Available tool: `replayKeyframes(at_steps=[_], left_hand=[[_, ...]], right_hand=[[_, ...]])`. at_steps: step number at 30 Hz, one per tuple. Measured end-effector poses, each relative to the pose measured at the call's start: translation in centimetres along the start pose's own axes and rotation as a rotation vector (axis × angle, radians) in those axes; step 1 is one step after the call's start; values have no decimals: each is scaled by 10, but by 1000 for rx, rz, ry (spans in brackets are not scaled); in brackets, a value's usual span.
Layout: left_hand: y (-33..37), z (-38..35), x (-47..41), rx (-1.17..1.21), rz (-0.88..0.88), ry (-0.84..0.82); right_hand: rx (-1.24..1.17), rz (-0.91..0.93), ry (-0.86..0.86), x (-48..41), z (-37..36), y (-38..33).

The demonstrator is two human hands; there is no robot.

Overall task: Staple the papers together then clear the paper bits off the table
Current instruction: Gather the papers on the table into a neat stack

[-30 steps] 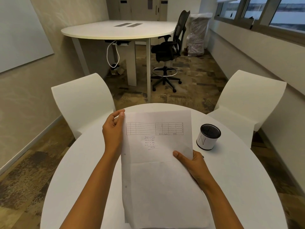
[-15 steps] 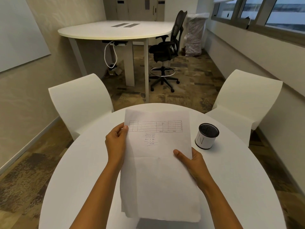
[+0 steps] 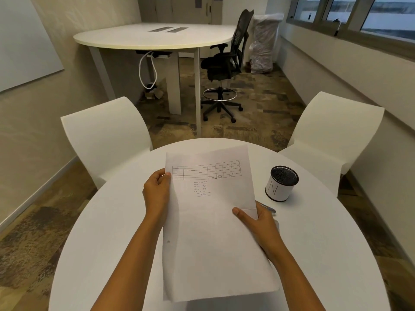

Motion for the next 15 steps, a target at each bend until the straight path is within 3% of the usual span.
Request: replayKeyframes(at_steps=[15], left_hand=[[-7, -6, -17, 76, 44, -76]], right_hand=[[-11, -94, -113, 0, -6, 15]])
Point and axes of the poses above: each hand's wrist, its own x-axis away from the middle knuckle, its own z-axis out of the back of the hand, y = z × x, the point moved 6 cm from there along -x, towards the middle knuckle, and after that the axes turned 14 degrees about x, right-handed, at the moved point
